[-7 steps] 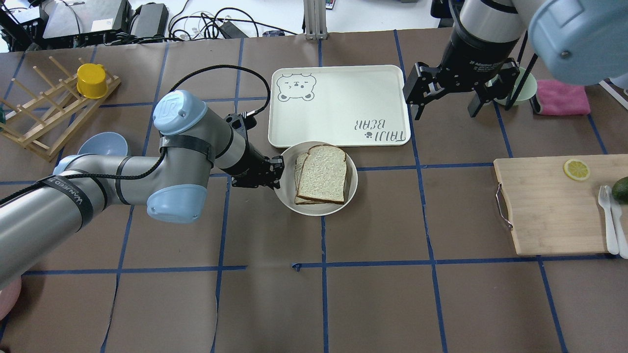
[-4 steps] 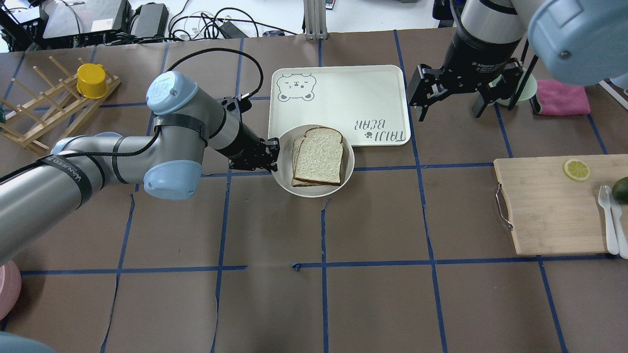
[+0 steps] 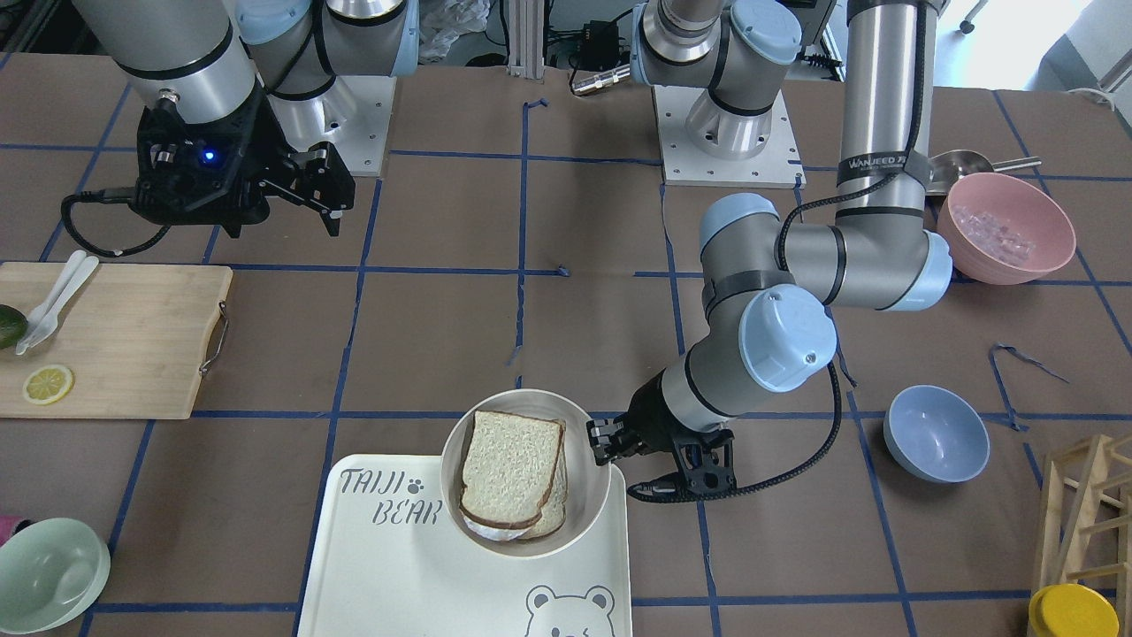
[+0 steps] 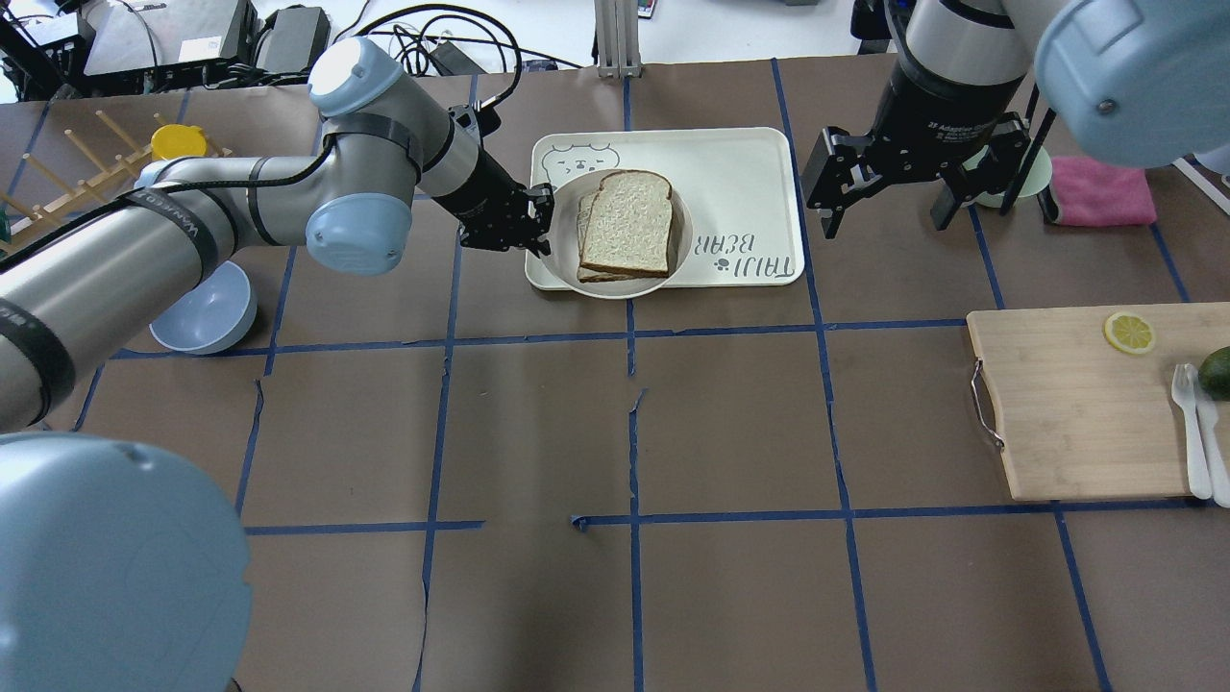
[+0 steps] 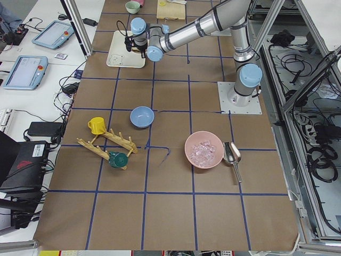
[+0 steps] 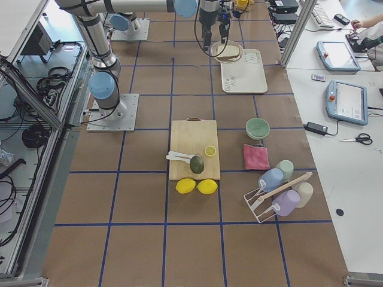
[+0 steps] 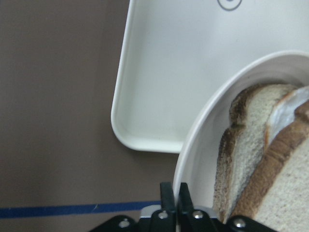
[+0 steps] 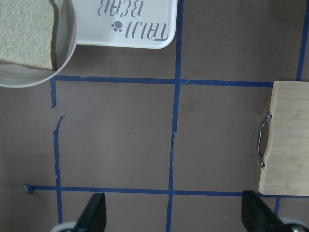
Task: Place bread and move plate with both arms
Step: 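Slide the plate with the left gripper onto the bear-printed tray, then open the left gripper and lift it away from the plate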
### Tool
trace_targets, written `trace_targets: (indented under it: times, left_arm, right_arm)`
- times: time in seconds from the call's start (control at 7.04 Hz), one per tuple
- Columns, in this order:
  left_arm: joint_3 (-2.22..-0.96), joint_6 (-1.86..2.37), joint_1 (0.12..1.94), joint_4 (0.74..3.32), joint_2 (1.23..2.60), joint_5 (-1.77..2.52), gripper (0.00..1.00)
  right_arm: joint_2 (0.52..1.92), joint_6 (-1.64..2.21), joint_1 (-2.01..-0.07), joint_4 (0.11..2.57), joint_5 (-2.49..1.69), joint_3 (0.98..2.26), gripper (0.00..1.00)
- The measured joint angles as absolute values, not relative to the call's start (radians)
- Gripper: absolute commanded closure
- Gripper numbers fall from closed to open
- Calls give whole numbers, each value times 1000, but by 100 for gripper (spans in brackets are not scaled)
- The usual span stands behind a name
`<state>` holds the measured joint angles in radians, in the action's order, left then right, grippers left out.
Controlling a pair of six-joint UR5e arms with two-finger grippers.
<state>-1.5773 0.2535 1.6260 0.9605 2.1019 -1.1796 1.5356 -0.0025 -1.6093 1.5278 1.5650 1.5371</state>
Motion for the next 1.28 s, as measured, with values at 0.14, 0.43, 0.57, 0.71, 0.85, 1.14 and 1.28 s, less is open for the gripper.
trace_targets:
  times: [0.14,0.43,0.57,0.71,0.85,1.14,1.28]
  left_arm:
    - [-1498,260,1626,962,2163,-1176,100]
    - [-1397,271,1633,958,2263,-1174,100]
    - [-1381,272,1640,953,2287,-1174,100]
    - [-1376,274,1650,951,2297,-1175,100]
    - [-1376,278,1658,950,2302,-1175,100]
    - [-1378,279,1664,948,2303,-1175,26]
    - [-1379,275,1664,947,2303,-1176,0]
  right_arm:
    - [1536,-2,-1609,1528,1565,1537,0]
    - [1535,-1,-1609,1528,1566,1537,0]
    - [1536,0,-1608,1528,1566,1537,0]
    - [1536,0,-1608,1528,1566,1537,0]
    - [1536,0,-1608,1528,1566,1537,0]
    - [1536,0,-1608,1529,1566,1537,0]
    - [1536,0,-1608,1531,1566,1537,0]
